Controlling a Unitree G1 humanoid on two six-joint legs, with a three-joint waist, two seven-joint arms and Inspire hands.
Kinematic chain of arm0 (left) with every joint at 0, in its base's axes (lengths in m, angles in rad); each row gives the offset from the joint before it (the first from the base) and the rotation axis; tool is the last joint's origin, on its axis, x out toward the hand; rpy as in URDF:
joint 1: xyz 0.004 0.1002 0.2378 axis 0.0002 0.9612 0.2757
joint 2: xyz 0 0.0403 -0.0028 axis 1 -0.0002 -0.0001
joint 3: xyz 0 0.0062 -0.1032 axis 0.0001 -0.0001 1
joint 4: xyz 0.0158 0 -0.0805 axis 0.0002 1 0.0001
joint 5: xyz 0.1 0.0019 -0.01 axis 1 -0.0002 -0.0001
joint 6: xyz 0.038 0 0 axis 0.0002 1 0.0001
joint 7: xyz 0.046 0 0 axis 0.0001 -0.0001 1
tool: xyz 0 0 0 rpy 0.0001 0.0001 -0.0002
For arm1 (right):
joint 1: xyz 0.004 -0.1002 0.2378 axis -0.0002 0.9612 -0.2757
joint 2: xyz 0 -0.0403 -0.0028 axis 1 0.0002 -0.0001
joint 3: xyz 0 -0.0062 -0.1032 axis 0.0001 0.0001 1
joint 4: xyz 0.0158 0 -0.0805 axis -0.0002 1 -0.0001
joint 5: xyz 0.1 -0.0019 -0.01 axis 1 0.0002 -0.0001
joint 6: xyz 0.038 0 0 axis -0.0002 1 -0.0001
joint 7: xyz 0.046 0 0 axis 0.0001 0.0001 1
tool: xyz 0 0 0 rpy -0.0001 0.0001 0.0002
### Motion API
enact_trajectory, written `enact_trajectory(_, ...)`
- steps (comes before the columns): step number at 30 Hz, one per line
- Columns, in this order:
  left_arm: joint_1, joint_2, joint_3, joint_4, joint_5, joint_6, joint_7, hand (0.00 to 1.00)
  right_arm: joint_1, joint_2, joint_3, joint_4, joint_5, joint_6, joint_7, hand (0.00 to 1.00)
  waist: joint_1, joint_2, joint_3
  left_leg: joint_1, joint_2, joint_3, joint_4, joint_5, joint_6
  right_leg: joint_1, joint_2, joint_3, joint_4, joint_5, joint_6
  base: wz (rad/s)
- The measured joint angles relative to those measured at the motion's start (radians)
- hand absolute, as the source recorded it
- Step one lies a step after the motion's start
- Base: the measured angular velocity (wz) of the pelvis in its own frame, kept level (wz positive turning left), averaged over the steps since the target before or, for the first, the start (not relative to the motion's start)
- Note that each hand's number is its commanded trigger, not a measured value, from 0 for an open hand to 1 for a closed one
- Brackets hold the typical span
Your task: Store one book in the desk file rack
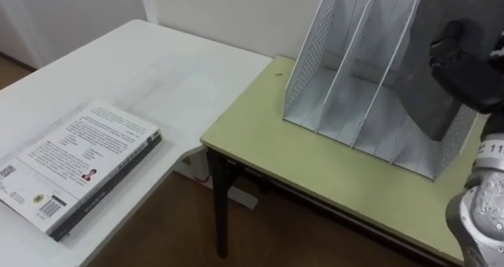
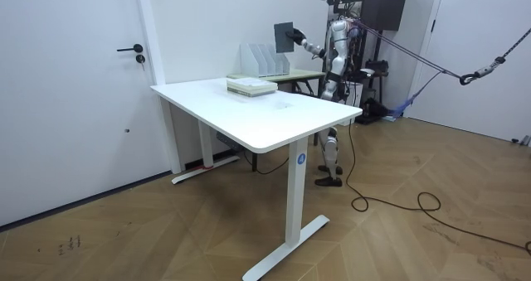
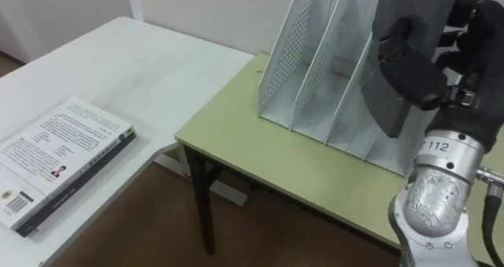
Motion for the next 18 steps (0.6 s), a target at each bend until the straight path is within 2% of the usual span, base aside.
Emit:
enact_trajectory(6,0.0,0.005,0.008,0.005,-0.002,0.002,-0.004,0.0,-0.077,-0.009,-0.068,0.003,-0.003,0.006,-0.071,1.0,-0.003,-0.014,-0.0019,0.0,0.0,-0.003,0.0,0.0,0.0,0.0,-0.001,-0.004,0.0,0.0,0.0,0.0)
enact_trajectory(9,0.0,0.008,0.01,0.006,-0.002,0.002,0.002,0.0,-0.082,-0.026,-0.074,0.003,-0.003,0.006,-0.104,1.0,-0.003,-0.023,-0.0021,0.001,0.0,-0.005,0.003,0.0,0.0,0.003,-0.002,-0.009,-0.001,0.0,0.0,0.0)
enact_trajectory(16,-0.007,0.009,0.01,0.005,0.023,0.005,0.003,0.0,-0.082,-0.032,-0.074,0.008,-0.004,0.006,-0.116,1.0,-0.002,-0.02,-0.0016,0.002,0.004,-0.008,0.007,0.0,0.0,0.006,-0.004,-0.014,0.001,0.0,0.0,0.0)
enact_trajectory(18,-0.012,0.008,0.01,0.005,0.043,0.006,0.003,0.0,-0.082,-0.045,-0.074,0.008,-0.004,0.006,-0.115,1.0,0.0,-0.016,-0.0019,0.002,0.005,-0.012,0.007,0.0,0.0,0.009,-0.004,-0.019,0.002,0.0,0.0,0.05)
